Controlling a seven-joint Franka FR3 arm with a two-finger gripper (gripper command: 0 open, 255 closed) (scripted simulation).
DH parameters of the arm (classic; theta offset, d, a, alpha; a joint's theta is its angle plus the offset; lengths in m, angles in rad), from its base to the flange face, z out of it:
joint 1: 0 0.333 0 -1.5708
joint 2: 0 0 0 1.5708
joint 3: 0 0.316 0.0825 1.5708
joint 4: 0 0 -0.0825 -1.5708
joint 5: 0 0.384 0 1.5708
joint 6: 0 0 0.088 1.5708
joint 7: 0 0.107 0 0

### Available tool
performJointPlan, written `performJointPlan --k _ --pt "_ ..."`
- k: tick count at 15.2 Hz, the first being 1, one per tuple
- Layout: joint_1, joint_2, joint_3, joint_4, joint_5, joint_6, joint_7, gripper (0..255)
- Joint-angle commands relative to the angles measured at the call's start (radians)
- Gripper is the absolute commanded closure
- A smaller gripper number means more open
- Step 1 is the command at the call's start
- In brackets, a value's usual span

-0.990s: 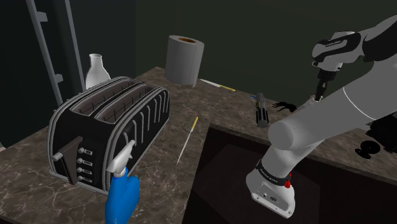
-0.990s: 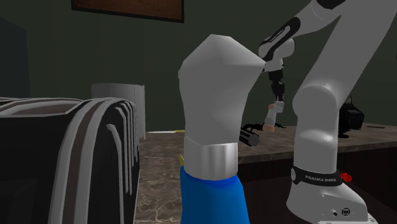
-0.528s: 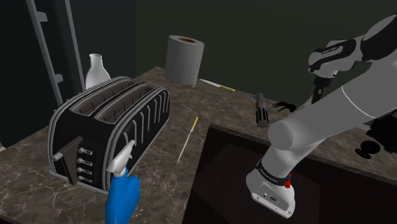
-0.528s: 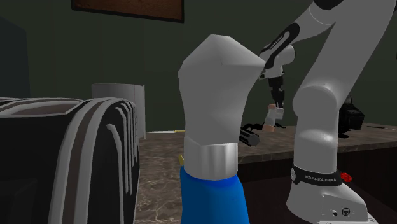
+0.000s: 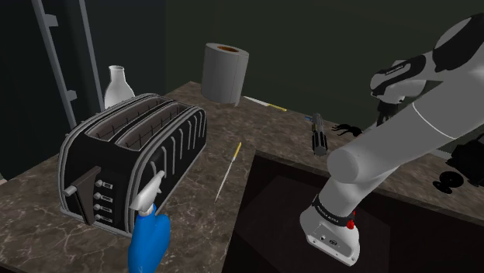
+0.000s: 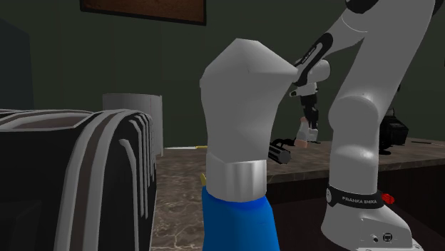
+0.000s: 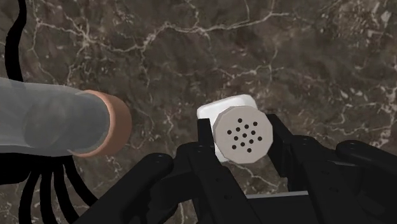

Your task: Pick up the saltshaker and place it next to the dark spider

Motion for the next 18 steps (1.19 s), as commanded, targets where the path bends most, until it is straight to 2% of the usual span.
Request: performJointPlan --k 1,9,17,18 --pt "0.005 0.014 -0.015 -0.019 0.0 0.032 0.002 255" --pt "0.043 0.103 -0.094 -0.076 0.03 0.167 -0.009 255" --pt "0.045 0.108 -0.098 -0.079 0.033 0.174 -0.01 255" --pt "0.045 0.108 -0.098 -0.079 0.033 0.174 -0.01 0"
